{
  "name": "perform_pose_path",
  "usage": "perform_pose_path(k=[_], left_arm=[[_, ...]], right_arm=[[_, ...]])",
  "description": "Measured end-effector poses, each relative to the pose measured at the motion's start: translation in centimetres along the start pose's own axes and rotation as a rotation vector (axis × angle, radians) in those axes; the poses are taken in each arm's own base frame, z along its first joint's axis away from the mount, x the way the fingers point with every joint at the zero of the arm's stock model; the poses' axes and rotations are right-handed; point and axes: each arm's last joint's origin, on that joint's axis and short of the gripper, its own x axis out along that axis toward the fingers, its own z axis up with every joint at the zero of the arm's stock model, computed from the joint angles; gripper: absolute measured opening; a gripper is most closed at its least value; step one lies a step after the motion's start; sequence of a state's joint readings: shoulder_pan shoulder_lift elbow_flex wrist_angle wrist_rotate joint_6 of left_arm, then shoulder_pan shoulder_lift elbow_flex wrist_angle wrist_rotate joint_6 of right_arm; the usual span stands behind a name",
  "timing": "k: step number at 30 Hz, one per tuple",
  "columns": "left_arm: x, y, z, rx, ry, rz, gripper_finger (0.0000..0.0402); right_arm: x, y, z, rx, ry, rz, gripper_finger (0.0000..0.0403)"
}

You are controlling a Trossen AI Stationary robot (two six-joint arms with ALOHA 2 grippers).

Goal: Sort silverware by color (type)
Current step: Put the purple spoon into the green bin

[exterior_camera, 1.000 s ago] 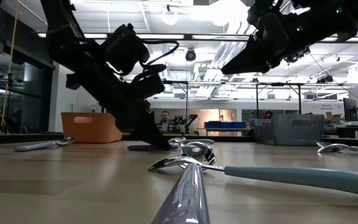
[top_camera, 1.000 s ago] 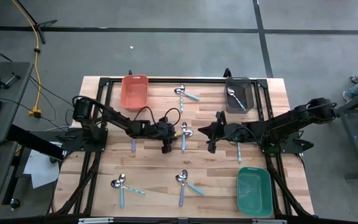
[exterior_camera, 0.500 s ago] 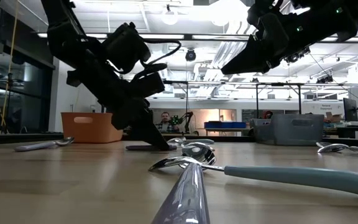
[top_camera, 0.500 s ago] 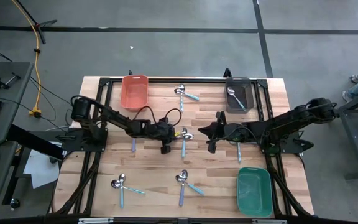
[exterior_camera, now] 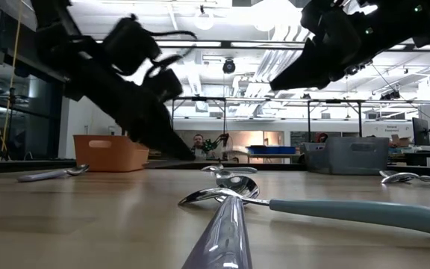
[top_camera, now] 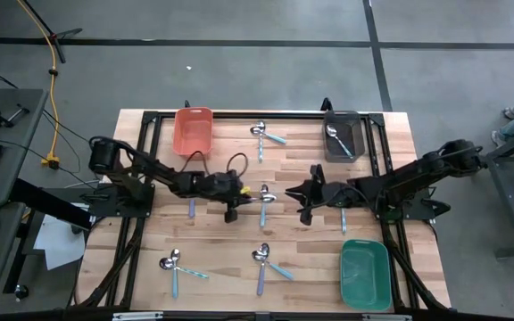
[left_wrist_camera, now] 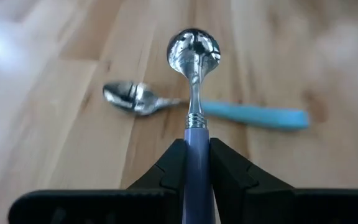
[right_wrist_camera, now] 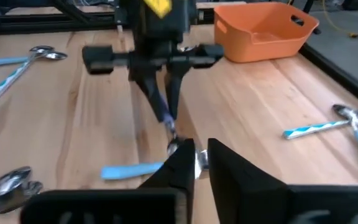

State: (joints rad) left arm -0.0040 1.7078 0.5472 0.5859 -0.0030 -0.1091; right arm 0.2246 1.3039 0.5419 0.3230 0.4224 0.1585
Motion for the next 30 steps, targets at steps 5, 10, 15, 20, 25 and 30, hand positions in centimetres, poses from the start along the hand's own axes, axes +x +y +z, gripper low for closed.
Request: perform_pose_path(k=[5,10,15,20,25,30], left_arm=[[-2.1,-0.1,0.0,-0.05,-0.242,-0.071,0.004],[-4.0,-0.3,0.6,-0.068,-0.436,-0.138,0.004],[-4.6,-0.5,1.4,-0.065,-0.53,-0.167,0.004],[-4.8,-0.7,1.7,-0.062,-0.571,-0.177,0.004],[-4.8,-0.6,1.7,-0.063,-0.573,-0.174,0.004],[-4.7,-0.7,2.4,-0.064,-0.594,-0.173,0.004]], right_arm=[[0.5,0.7,-0.7,0.026,0.007,-0.045,0.0076],[2.3,1.5,-1.4,0.101,-0.058,-0.057,0.0118],[4.5,1.6,-1.5,0.187,-0.216,-0.008,0.0151],[5.9,0.9,-1.1,0.248,-0.39,0.068,0.0164],[6.9,0.3,-0.4,0.229,-0.46,0.155,0.0165],[8.2,0.5,1.6,0.174,-0.483,0.205,0.0165]])
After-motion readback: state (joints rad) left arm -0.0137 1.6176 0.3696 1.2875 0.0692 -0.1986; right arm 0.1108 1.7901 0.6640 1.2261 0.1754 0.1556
